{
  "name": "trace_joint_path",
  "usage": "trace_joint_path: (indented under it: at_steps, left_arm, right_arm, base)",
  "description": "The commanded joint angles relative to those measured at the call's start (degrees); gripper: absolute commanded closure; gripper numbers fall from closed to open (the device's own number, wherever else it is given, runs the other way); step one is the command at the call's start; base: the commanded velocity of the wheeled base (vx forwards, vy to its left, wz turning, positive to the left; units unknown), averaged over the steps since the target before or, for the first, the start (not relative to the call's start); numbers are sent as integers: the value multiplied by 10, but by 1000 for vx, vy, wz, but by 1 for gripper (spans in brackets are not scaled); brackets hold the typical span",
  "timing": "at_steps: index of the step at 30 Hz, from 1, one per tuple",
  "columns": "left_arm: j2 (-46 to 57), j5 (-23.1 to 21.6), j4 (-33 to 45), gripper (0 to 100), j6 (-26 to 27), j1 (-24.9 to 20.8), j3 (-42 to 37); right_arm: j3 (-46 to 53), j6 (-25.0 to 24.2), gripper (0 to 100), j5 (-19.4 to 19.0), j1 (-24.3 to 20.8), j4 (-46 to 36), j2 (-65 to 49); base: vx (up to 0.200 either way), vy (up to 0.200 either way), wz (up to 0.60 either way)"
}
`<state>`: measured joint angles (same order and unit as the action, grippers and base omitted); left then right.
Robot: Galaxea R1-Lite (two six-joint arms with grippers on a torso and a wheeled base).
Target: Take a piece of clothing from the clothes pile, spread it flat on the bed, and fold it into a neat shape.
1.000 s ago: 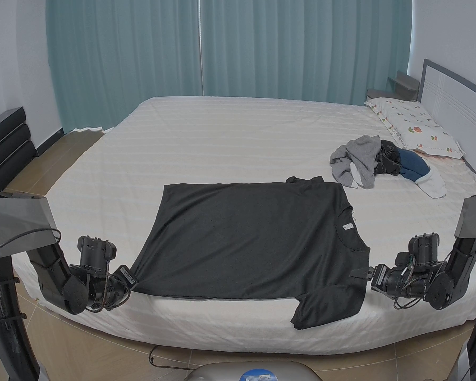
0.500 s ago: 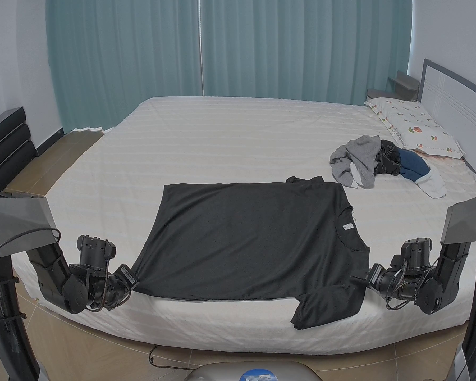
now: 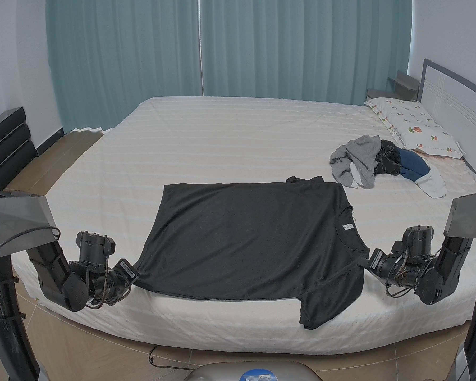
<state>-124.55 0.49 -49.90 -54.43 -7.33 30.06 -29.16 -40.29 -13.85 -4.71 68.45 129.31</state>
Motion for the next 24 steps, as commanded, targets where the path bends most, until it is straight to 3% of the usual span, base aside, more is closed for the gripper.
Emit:
trace_joint_path:
  at_steps: [1,13,20,21,24]
  left_arm:
    - [-6,4,-28,100,-23,-2,1]
    - [-33,14,-94,100,-56,1,11]
    - [-54,29,-118,100,-57,2,15]
    - [-56,30,-118,100,-57,2,15]
    - [-55,29,-118,100,-57,2,15]
  right_arm:
    - [-56,-1,100,1,-4,-36,-4]
    - [-242,-28,100,13,-7,-210,27]
    - [-305,-27,100,38,-12,-231,77]
    - [-311,-27,0,39,-14,-234,83]
    - [-316,-28,0,38,-16,-230,96]
  base:
    - [0,0,0]
    - [0,0,0]
    - [0,0,0]
    - [0,0,0]
    - [0,0,0]
